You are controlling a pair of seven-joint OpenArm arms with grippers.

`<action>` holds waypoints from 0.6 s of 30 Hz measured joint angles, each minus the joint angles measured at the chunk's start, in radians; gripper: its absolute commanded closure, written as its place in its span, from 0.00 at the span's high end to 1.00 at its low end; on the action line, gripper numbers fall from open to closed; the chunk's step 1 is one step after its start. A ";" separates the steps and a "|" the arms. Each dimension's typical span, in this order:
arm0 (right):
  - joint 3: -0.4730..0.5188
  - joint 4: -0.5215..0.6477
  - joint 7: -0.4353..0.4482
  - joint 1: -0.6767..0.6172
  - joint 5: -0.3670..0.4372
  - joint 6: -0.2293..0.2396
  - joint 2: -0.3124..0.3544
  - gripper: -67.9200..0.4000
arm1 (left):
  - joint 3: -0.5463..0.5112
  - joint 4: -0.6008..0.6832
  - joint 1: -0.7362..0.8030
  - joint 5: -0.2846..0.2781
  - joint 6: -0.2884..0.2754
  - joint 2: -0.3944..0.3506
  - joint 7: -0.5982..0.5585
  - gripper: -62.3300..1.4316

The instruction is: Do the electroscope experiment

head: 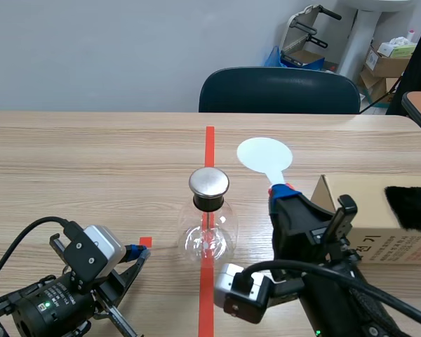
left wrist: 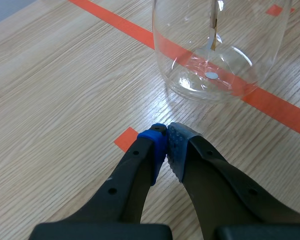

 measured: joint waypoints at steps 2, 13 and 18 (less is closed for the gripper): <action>0.000 0.000 0.055 0.000 0.000 0.000 0.000 0.03 | 0.000 0.000 0.000 0.000 0.000 0.000 0.000 0.07; 0.000 0.000 0.255 0.000 0.000 0.000 0.000 0.03 | 0.000 0.000 0.000 0.000 0.000 0.000 -0.008 0.07; 0.000 0.000 0.274 0.000 0.000 0.000 0.003 0.03 | 0.000 0.000 0.000 0.000 0.000 0.000 -0.008 0.07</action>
